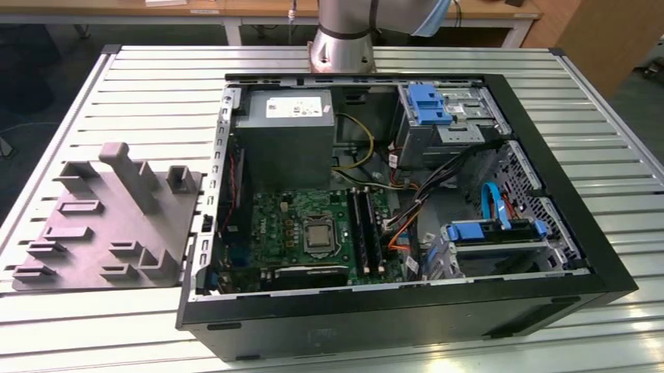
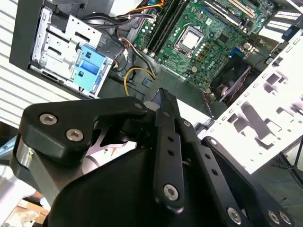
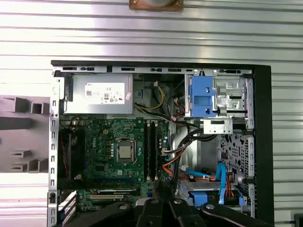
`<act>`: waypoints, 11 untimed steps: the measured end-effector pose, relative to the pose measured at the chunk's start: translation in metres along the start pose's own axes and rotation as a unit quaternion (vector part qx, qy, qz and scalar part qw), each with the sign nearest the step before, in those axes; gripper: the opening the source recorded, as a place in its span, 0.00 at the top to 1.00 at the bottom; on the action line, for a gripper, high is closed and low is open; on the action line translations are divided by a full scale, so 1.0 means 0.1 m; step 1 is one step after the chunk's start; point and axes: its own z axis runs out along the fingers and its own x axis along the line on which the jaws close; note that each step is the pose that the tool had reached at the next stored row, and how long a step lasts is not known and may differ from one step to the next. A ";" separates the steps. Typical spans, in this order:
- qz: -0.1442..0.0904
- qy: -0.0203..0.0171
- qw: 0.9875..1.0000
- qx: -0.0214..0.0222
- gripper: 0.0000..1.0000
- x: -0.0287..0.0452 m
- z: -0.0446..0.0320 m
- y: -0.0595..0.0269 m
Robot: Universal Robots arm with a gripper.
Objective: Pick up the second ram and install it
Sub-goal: 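Press down the second ram until it locks into place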
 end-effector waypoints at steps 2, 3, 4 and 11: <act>0.000 0.000 1.000 0.000 0.90 -0.001 -0.014 0.001; 0.000 0.000 1.000 0.000 0.90 -0.001 -0.021 0.001; 0.000 0.000 1.000 0.000 0.90 -0.002 -0.029 0.002; 0.000 0.000 1.000 0.000 0.90 -0.005 -0.079 0.004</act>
